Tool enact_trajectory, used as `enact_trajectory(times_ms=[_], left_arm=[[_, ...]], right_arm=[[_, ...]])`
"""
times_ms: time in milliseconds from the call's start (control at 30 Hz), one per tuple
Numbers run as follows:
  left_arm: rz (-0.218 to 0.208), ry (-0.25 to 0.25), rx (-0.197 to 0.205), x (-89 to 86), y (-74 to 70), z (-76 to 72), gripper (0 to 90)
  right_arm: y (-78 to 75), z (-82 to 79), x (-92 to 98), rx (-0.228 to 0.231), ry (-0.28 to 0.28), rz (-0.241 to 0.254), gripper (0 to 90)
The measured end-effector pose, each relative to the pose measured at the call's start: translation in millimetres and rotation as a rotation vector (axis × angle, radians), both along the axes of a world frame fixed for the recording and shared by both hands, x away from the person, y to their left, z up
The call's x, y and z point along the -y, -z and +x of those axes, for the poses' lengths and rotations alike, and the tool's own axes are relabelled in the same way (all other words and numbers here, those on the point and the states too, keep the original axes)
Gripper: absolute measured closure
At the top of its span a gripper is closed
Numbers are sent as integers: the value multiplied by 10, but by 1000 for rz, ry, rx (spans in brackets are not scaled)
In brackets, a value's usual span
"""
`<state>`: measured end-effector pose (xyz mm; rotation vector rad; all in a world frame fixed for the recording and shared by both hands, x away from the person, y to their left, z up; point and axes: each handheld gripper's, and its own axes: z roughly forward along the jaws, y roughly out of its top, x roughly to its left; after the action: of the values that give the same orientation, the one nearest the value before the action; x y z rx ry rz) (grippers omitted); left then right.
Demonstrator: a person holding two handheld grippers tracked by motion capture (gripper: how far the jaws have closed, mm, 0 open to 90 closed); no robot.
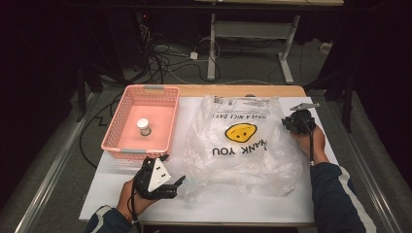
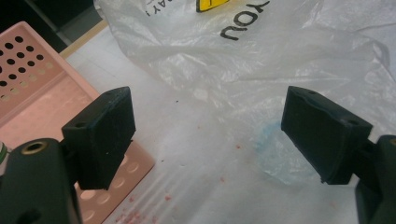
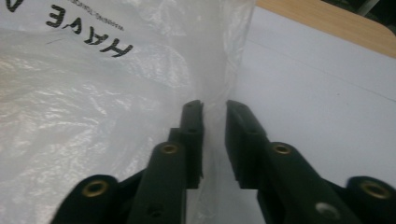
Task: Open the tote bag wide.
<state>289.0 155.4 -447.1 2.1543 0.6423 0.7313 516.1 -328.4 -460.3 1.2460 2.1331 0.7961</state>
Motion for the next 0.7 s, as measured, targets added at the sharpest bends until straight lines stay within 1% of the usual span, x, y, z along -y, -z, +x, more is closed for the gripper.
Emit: enact_trajectory(times_ms=[67,133,167,267,300,367,433,500,533,567,633,700], left_arm=[[6,1,0,2,1,-1,169],[5,1,0,1,1,-1,169],[7,0,0,0,1,-1,169],[7,-3,2,-7,0,-2,169],[8,-3,2,-9,-1,-2,169],[10,-4,3,-19,-3,-3,169],[10,-8,4,-35,-5,-3,170],[10,-12,5,-46,-6,-2,170],[9,-19,7,-66,-9,3,170],[9,-21,6,-74,-12,5,170],[10,-24,8,-80,-14,5,169],[8,-27,17,-89,-33,-5,170]], right_arm=[[-8,-8,10,-1,14,-8,868],[-12,-13,35,-5,17,2,893],[-16,-16,45,-3,27,-7,900],[-37,-41,91,-3,62,-9,900],[-46,-55,107,-9,71,-7,900],[-55,-104,147,-15,75,11,900],[-67,-178,187,-14,81,19,900],[-88,-261,231,-23,82,36,900],[-98,-313,248,-13,84,34,900],[-106,-360,264,-15,83,25,900],[-125,-467,296,-10,75,32,900],[-142,-591,314,-10,66,29,900]])
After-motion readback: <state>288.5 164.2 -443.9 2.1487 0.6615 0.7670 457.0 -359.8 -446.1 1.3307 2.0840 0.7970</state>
